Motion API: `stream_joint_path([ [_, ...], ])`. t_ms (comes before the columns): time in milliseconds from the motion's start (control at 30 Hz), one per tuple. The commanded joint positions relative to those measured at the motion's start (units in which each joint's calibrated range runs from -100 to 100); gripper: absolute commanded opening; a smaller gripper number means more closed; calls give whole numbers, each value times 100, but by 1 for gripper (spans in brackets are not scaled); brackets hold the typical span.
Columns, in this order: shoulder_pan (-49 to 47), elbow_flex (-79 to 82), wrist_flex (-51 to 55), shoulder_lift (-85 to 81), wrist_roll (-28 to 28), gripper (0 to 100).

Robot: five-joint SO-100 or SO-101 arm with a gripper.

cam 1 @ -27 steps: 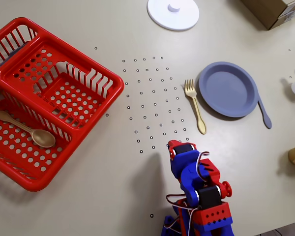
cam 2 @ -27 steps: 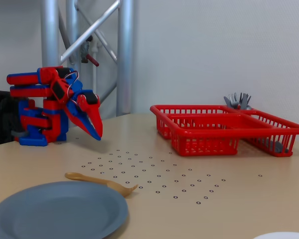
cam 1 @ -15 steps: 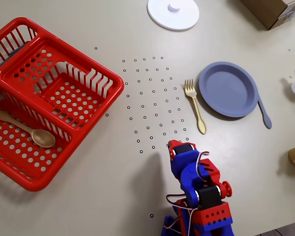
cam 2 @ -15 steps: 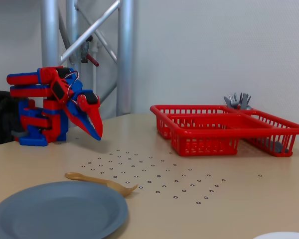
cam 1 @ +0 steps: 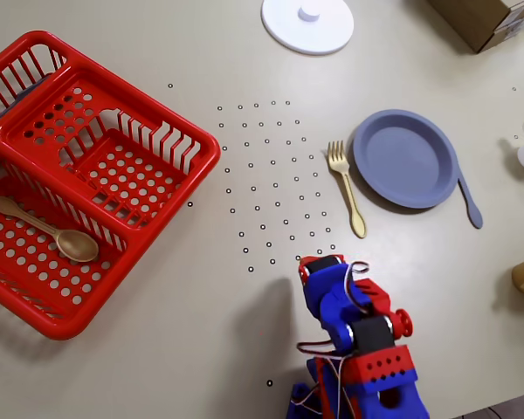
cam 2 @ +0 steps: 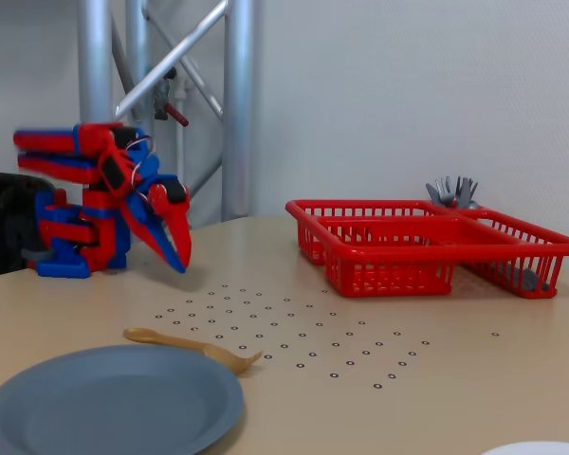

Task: Push the fork on the left side of the plate

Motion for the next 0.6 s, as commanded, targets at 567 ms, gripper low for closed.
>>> stream_joint_path([
  [567, 2214, -4201, 293, 4271, 894, 0],
])
